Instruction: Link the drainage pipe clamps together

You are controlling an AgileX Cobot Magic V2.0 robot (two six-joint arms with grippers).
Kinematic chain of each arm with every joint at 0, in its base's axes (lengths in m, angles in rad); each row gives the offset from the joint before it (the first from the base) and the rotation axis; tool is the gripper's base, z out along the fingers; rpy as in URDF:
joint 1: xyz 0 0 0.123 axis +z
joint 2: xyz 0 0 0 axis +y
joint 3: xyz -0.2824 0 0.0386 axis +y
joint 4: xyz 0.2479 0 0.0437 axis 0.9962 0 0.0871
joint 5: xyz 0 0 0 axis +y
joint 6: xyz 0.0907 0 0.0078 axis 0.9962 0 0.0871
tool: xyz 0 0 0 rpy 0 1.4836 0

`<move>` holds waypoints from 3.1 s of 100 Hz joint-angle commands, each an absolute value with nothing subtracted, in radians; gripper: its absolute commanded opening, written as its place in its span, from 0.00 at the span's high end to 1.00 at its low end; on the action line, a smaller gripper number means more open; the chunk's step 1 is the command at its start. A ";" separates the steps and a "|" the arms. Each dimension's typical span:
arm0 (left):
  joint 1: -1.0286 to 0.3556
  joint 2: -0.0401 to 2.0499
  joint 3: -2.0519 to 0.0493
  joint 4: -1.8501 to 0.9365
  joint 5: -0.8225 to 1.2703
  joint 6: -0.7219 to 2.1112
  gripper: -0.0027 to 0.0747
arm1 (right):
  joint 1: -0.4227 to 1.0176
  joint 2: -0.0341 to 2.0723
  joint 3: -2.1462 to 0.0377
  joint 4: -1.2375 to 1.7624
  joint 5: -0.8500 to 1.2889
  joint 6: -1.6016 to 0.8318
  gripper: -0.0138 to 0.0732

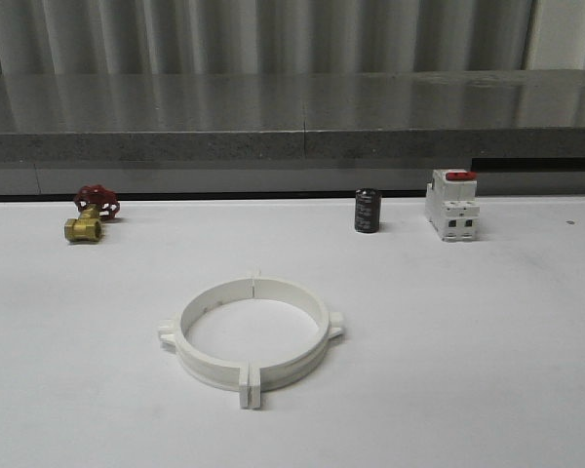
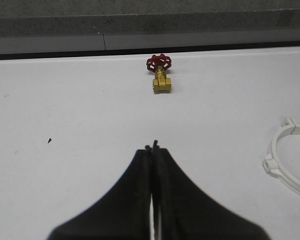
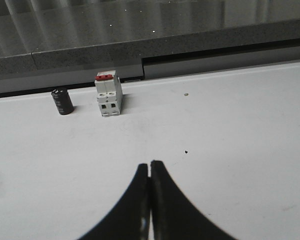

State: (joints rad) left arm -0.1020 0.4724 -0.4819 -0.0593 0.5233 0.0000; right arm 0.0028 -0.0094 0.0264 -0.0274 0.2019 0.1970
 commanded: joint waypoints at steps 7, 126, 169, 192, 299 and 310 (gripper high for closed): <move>-0.103 0.477 -0.511 -0.065 0.446 0.005 0.99 | -0.004 -0.031 0.012 -0.042 0.085 0.199 0.92; -0.103 0.477 -0.511 -0.065 0.446 0.000 0.99 | -0.004 -0.031 0.012 -0.042 0.066 0.199 0.92; -0.103 0.473 -0.509 -0.071 0.363 0.000 0.99 | -0.004 -0.031 0.012 -0.042 0.066 0.199 0.92; -0.103 0.360 -0.392 -0.071 0.207 0.000 0.99 | -0.004 -0.031 0.012 -0.042 0.066 0.199 0.92; -0.030 -0.037 0.022 -0.078 0.017 0.000 0.99 | -0.004 -0.031 0.012 -0.042 0.067 0.199 0.92; -0.030 -0.037 0.029 -0.082 0.000 0.000 0.99 | -0.004 -0.031 0.012 -0.042 0.067 0.199 0.92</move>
State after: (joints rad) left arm -0.0329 -0.0052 -0.0049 -0.0680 0.1019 0.0000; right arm 0.0028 -0.0094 0.0264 -0.0279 0.1467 0.1992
